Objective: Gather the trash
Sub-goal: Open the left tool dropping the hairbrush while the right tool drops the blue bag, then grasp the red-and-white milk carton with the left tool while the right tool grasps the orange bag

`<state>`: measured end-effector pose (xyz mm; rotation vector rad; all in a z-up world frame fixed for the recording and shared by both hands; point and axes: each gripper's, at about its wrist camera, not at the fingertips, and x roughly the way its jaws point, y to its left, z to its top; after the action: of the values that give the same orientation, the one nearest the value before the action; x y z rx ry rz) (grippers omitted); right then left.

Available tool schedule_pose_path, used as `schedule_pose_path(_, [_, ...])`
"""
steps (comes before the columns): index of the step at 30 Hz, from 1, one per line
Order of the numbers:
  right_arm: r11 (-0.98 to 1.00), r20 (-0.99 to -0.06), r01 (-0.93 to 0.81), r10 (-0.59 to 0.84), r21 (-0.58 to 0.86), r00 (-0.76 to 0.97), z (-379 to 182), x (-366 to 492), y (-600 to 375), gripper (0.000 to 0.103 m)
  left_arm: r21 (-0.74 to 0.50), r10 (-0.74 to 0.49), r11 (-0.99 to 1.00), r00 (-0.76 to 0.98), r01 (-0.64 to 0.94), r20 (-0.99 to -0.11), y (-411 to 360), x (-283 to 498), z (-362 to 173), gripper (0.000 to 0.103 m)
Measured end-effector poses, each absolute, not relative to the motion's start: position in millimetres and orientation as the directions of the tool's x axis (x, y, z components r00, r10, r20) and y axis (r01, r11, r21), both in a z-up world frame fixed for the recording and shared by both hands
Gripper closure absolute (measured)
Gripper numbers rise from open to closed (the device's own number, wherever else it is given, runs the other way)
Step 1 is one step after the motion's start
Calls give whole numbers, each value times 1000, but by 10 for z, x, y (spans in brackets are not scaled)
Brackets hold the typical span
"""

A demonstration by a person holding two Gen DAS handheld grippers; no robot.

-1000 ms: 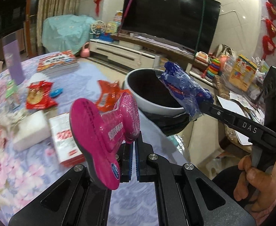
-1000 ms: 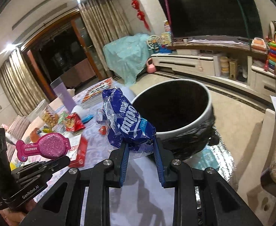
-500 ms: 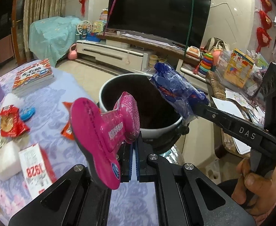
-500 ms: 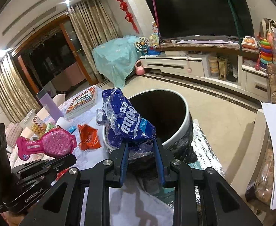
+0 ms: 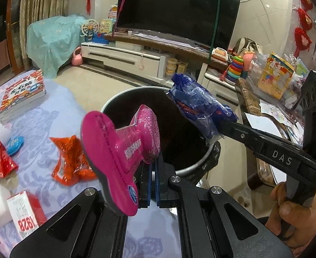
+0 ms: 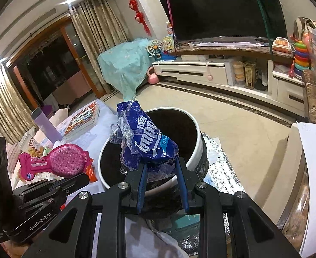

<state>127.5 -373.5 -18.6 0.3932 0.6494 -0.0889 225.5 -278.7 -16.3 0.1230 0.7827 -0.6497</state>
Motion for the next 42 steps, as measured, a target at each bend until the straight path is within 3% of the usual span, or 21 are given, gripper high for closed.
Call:
schedule_pose_path(14, [917, -644, 211, 62, 338, 763, -251, 1501, -3843, 74, -138, -482, 799, 488, 585, -728, -2971, 2475, -281, 100])
schedule_pose_path(17, [917, -650, 208, 70, 341, 757, -261, 1542, -3841, 72, -152, -475, 808, 478, 569, -739, -2963, 2523, -306, 83])
schedule_pose_path(19, [915, -650, 209, 71, 344, 757, -262, 1557, -3846, 62, -157, -473, 816, 486, 556, -735, -2925, 2527, -306, 55])
schedule_pose_path(20, [914, -648, 212, 69, 345, 758, -263, 1546, -3849, 57, -156, -473, 819, 495, 553, -729, -2904, 2515, -298, 54])
schedule_pose_path(22, [910, -641, 214, 71, 355, 764, -252, 1523, -3861, 48, -153, -470, 822, 500, 549, -727, -2868, 2499, -293, 53])
schedule_pose_path(32, [895, -600, 228, 53, 383, 798, -151, 1397, -3875, 32, -183, -488, 820, 495, 542, -718, -2695, 2361, -293, 48])
schedule_pose_path(42, [888, -575, 230, 47, 398, 817, -108, 1243, -3807, 30, -223, -504, 825, 499, 519, -705, -2441, 2215, -274, 48])
